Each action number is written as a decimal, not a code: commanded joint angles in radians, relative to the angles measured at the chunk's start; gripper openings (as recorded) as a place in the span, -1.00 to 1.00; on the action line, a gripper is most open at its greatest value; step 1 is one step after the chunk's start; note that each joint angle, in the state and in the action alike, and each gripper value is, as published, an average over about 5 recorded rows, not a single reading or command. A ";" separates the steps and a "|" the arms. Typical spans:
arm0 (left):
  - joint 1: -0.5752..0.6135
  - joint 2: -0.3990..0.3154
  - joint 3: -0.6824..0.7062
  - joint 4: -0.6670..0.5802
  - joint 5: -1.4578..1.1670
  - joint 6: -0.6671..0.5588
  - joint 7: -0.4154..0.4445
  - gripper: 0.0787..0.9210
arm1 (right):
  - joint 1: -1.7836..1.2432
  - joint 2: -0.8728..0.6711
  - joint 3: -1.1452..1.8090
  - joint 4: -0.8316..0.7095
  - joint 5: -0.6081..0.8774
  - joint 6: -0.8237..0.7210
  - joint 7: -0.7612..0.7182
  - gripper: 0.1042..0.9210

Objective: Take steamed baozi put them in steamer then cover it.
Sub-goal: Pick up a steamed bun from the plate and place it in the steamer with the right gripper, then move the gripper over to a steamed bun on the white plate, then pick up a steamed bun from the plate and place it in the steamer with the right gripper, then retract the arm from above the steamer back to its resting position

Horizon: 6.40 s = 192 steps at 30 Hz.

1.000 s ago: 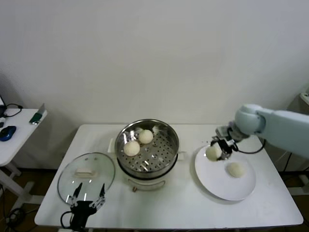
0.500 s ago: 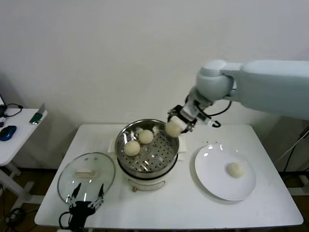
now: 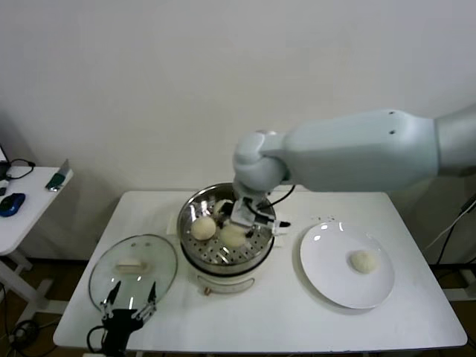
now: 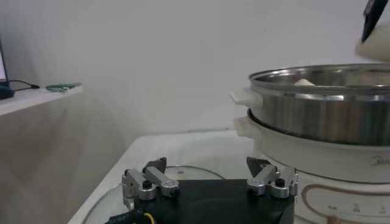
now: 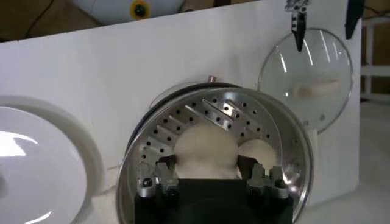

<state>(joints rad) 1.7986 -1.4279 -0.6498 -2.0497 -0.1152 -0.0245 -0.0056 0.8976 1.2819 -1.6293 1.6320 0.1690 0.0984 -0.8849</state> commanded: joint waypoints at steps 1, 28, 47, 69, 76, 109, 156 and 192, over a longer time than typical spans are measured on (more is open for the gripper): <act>-0.001 0.001 -0.001 -0.001 -0.004 0.000 -0.001 0.77 | -0.163 0.119 -0.007 -0.111 -0.069 0.010 0.010 0.41; -0.010 0.000 0.004 0.004 -0.003 -0.001 -0.002 0.77 | -0.022 -0.041 0.005 -0.165 0.044 0.049 -0.077 0.76; -0.035 0.003 0.007 0.011 -0.008 0.001 0.002 0.77 | -0.125 -0.766 -0.092 -0.257 0.210 -0.264 -0.100 0.76; -0.023 -0.007 0.008 0.030 0.012 -0.002 0.000 0.77 | -0.703 -0.765 0.376 -0.416 -0.035 -0.273 -0.056 0.76; -0.017 -0.006 0.009 0.031 0.015 -0.004 0.000 0.77 | -0.740 -0.717 0.425 -0.452 -0.029 -0.281 -0.027 0.76; -0.026 -0.002 0.008 0.031 0.012 0.001 -0.001 0.77 | -0.420 -0.684 0.209 -0.394 0.138 -0.320 -0.063 0.35; -0.022 0.012 -0.010 0.028 -0.005 0.008 -0.002 0.77 | -0.266 -0.107 0.068 -0.140 0.493 -0.787 0.262 0.32; -0.028 0.018 -0.002 0.001 -0.013 0.025 0.010 0.77 | -0.457 -0.554 0.694 -0.076 0.790 -0.689 0.539 0.76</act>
<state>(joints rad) 1.7731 -1.4130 -0.6548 -2.0446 -0.1230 -0.0049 0.0001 0.6841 1.0041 -1.3693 1.4816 0.8461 -0.6258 -0.6355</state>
